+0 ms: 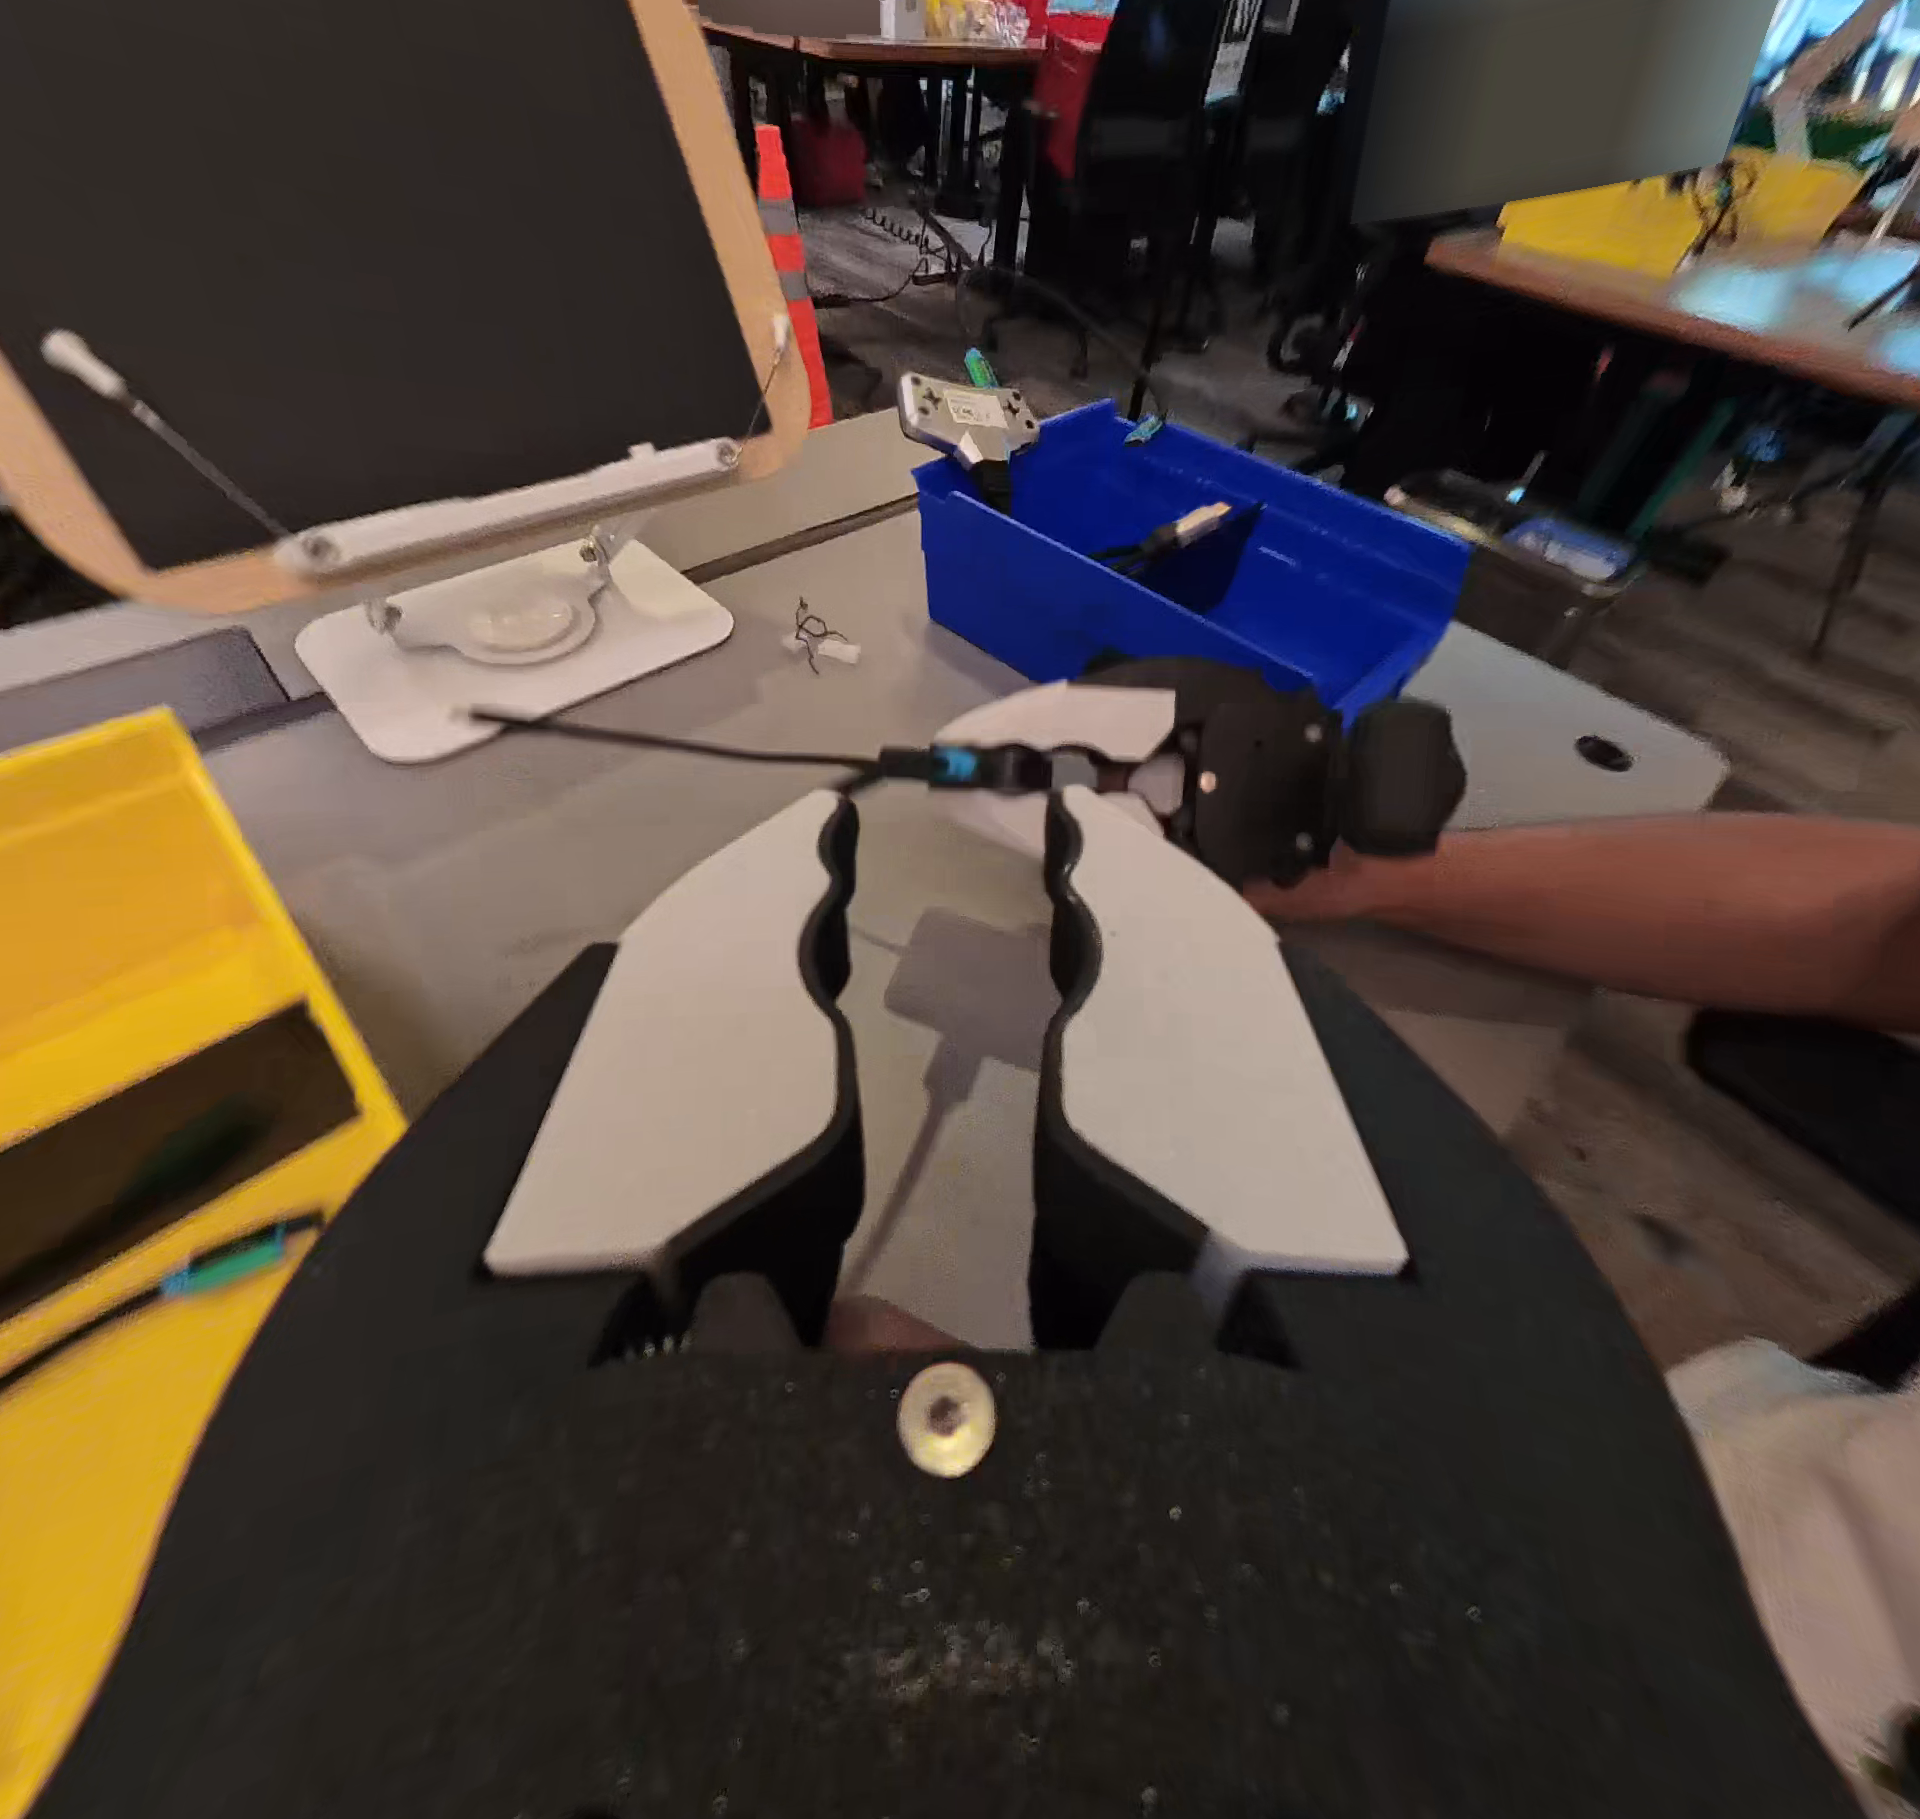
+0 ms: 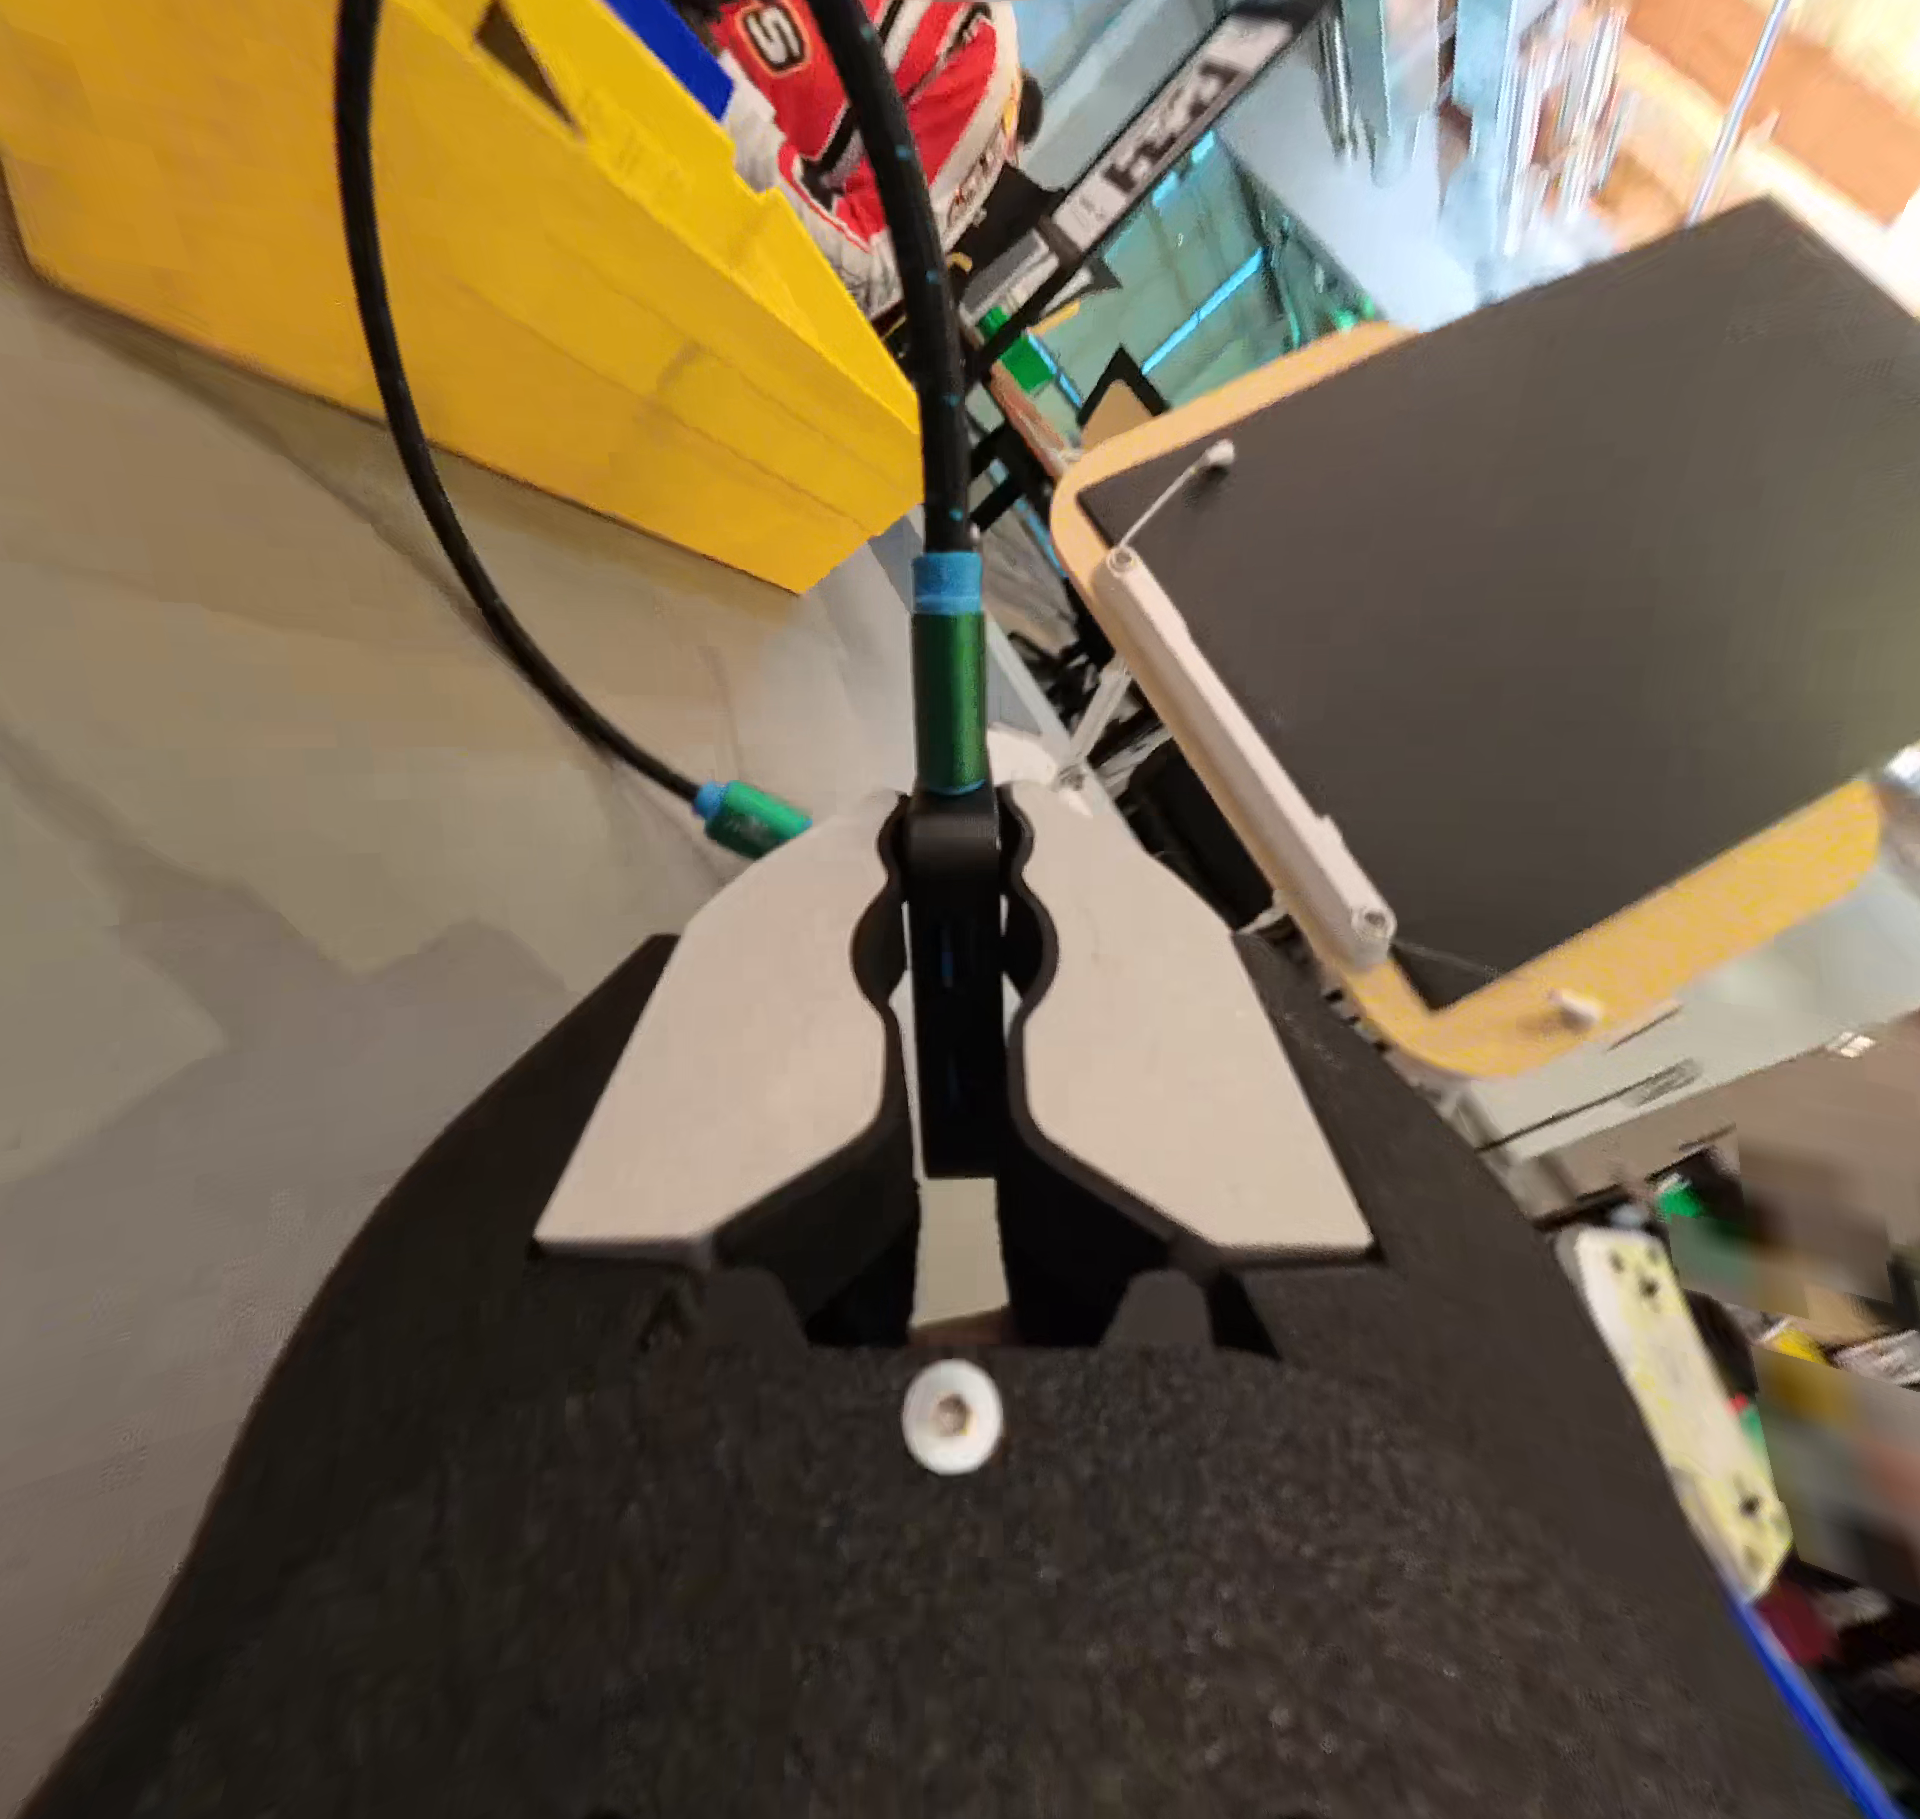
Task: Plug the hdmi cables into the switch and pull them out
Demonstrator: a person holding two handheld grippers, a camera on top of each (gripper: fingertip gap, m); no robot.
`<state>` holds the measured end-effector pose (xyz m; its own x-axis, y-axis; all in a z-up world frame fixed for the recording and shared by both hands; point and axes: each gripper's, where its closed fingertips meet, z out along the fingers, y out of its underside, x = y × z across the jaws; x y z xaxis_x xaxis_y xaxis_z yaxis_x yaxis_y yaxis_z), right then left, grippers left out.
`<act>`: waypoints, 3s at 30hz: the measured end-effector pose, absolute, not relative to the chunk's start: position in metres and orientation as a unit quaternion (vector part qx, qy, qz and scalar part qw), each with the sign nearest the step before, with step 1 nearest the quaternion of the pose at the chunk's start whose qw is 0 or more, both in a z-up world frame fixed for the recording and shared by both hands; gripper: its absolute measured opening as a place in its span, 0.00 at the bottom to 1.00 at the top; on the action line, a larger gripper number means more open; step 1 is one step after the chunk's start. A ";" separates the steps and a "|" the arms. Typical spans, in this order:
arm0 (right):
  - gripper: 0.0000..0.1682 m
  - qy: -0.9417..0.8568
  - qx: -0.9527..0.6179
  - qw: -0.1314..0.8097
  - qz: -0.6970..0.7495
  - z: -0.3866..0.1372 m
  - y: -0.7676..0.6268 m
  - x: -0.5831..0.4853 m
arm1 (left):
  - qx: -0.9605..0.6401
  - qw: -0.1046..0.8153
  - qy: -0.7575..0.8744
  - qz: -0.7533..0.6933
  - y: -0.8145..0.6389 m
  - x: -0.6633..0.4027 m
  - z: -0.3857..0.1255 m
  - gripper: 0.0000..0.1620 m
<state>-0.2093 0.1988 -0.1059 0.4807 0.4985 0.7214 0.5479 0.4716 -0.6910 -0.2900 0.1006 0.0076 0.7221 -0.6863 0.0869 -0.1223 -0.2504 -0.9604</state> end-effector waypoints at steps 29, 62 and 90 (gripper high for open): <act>0.08 -0.461 -0.851 0.200 -0.151 -0.013 0.310 0.110 | -0.836 0.394 0.261 -0.277 0.028 -0.308 -0.174 0.16; 0.23 -0.191 -0.842 0.500 0.065 -0.026 0.193 0.096 | -0.815 0.573 0.080 -0.032 0.091 -0.451 -0.132 0.24; 0.20 -0.024 -0.801 0.591 0.090 -0.134 0.091 0.086 | -0.840 0.542 0.025 0.007 0.081 -0.477 -0.144 0.23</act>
